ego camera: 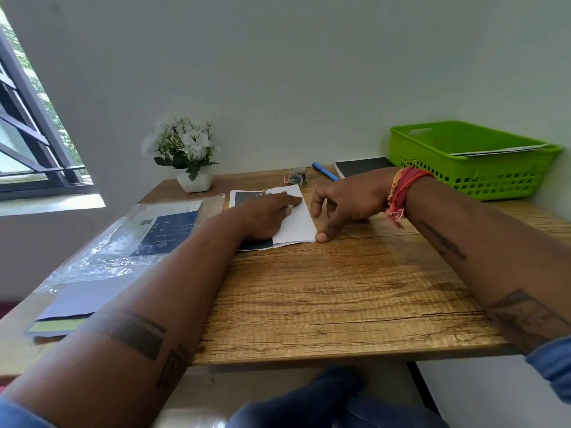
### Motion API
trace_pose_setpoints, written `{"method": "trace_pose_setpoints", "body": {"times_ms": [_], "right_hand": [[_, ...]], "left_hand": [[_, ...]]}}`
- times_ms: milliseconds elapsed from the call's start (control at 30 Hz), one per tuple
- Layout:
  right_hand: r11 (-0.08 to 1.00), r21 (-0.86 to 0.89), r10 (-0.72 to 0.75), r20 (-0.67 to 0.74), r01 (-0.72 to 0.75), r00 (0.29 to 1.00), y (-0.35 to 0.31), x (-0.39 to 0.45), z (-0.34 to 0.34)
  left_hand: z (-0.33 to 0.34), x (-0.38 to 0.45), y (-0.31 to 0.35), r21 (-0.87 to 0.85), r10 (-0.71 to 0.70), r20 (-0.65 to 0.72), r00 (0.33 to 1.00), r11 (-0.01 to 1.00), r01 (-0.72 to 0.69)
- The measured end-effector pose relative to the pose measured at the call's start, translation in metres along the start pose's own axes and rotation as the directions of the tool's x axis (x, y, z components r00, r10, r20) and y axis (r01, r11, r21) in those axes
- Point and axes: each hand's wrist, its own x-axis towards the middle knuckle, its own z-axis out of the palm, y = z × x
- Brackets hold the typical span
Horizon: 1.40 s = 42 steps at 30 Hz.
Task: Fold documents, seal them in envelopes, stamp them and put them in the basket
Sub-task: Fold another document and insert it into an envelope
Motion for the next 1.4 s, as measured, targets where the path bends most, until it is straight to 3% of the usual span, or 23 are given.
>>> {"method": "trace_pose_setpoints", "body": {"times_ms": [100,200,300,533,667,833,1400], "right_hand": [[0.998,0.060,-0.025,-0.003,0.025,1.000,0.007,0.000,0.001],[0.954,0.274,-0.058,-0.226,0.121,0.972,0.021,0.005,0.008],[0.957,0.239,-0.062,-0.385,0.165,0.921,0.029,0.010,0.013],[0.986,0.062,-0.131,-0.272,0.153,0.953,0.035,0.010,0.011],[0.986,-0.007,-0.159,-0.298,0.165,0.941,0.045,0.015,0.013],[0.996,-0.062,-0.089,-0.383,0.070,0.919,0.041,0.021,0.016],[0.976,-0.142,0.084,-0.453,-0.165,0.888,0.015,0.045,0.021]], "left_hand": [[0.000,-0.002,0.000,-0.001,-0.004,0.009,1.000,1.000,0.004],[0.000,-0.006,0.004,-0.020,-0.002,0.027,1.000,1.000,0.003],[0.000,-0.009,0.010,-0.019,0.003,0.048,0.999,1.000,-0.002],[-0.005,-0.011,0.013,0.042,0.018,0.084,0.996,0.999,-0.022],[-0.007,-0.012,0.013,0.061,0.025,0.082,0.996,0.998,-0.030],[-0.007,-0.012,0.016,0.059,0.012,0.091,0.996,0.998,-0.018],[-0.005,-0.017,0.021,0.049,-0.014,0.093,0.996,0.999,0.009]]}}
